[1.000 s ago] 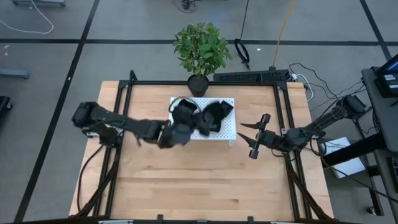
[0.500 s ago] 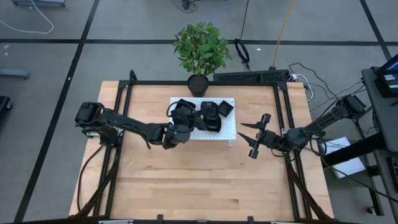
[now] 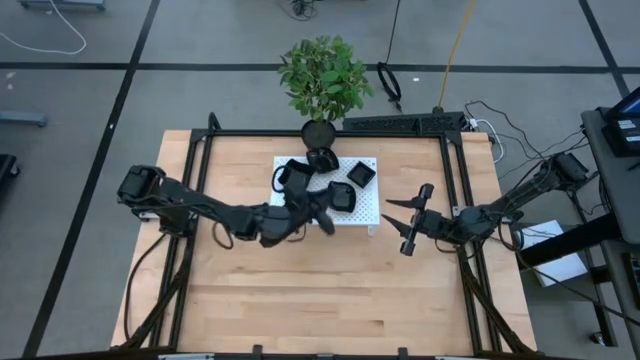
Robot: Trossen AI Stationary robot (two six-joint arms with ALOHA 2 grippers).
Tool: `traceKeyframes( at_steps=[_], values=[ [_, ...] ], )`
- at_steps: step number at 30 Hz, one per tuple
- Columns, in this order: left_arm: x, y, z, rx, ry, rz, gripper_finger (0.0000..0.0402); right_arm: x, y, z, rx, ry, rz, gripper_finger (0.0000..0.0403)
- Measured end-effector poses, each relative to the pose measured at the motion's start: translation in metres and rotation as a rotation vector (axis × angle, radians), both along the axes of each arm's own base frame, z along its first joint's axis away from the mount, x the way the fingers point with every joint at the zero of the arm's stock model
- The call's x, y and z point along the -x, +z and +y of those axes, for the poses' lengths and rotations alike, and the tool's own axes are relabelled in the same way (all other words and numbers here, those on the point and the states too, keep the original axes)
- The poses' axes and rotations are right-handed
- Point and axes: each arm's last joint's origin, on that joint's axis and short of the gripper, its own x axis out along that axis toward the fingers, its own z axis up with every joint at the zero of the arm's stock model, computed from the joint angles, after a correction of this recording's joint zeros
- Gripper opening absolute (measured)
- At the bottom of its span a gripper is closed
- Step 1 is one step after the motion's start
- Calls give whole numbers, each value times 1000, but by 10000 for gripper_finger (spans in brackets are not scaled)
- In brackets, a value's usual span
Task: Pick & Place Mini shaped plates
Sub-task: Stack the black leaf-shaped plate on top of the black leaf-shaped plate on the shelf
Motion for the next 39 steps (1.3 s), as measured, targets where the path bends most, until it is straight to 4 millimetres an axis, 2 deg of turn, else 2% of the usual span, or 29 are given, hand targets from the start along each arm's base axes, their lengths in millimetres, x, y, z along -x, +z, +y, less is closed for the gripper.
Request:
traceKeyframes(
  at_steps=[4,8,11,14,17,20,24,28,31,34,36,39],
  values=[
    [6,14,-21,-215,-213,79,41,-1,-5,0,-9,5,42,160],
    [19,26,-41,-345,-250,140,58,-1,-8,1,-23,7,59,160],
    [30,37,-42,-410,-278,189,77,-1,-8,0,-46,9,52,160],
    [43,47,-41,-467,-437,233,102,-2,-8,0,-32,-8,73,162],
    [51,46,-38,-500,-502,313,132,-9,6,-5,21,-118,136,182],
    [63,38,-28,-510,-421,357,162,-26,37,-18,23,-215,219,217],
    [90,21,-2,-485,-308,348,194,-60,87,-53,-101,-210,352,249],
    [119,12,23,-467,-264,230,206,-103,109,-111,-279,-187,519,249],
    [134,8,35,-474,-296,191,207,-133,106,-156,-455,-125,601,239],
    [143,5,42,-481,-330,170,207,-155,86,-189,-547,-133,691,230],
    [146,2,43,-498,-350,174,207,-168,72,-205,-564,-161,712,227],
    [147,-2,44,-511,-361,195,207,-176,54,-219,-591,-186,734,228]
  ],
)
